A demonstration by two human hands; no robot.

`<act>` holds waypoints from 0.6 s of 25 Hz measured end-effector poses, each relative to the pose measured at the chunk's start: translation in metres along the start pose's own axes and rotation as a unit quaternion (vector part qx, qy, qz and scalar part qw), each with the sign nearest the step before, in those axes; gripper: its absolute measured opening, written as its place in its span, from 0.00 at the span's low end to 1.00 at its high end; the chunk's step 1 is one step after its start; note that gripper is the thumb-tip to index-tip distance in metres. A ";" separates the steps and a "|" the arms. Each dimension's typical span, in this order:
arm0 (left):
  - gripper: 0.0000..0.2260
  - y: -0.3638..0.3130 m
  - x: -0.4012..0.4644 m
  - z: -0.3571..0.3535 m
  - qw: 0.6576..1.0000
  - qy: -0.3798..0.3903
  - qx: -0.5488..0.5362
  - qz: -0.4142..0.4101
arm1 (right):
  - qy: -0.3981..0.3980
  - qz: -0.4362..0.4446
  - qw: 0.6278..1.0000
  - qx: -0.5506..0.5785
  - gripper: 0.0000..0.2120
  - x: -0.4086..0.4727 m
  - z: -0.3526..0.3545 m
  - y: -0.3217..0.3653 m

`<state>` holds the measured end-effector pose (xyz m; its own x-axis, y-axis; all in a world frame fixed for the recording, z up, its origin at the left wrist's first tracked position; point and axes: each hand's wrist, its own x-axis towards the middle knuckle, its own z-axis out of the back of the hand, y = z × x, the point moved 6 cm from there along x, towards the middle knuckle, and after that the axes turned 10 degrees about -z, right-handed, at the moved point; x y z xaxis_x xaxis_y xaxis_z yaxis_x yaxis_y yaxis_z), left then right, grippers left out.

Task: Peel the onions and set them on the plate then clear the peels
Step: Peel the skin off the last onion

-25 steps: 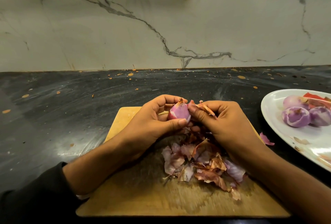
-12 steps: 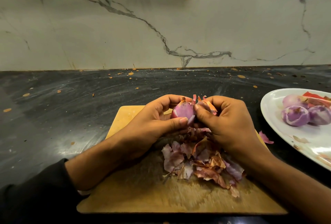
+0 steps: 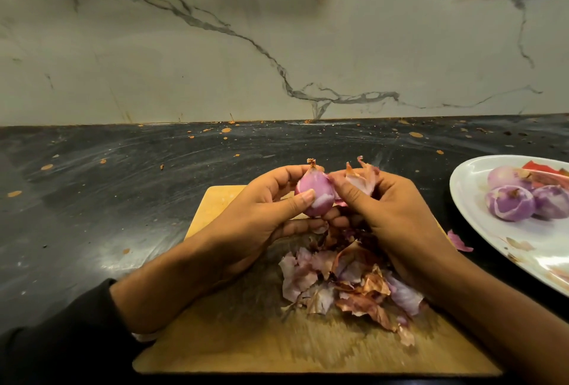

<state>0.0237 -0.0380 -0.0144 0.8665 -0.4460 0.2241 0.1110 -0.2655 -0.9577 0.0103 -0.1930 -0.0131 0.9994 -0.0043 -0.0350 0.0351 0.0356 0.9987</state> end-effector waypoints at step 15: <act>0.18 0.000 0.000 -0.001 1.000 -0.005 -0.008 0.004 | -0.084 0.107 0.985 -0.103 0.07 -0.001 0.010 0.007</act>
<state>0.0233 -0.0386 -0.0147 0.8726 -0.4392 0.2135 0.0951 -0.2758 -0.9565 0.0100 -0.2026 -0.0060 0.9700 -0.1395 0.1991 -0.1588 0.2563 0.9535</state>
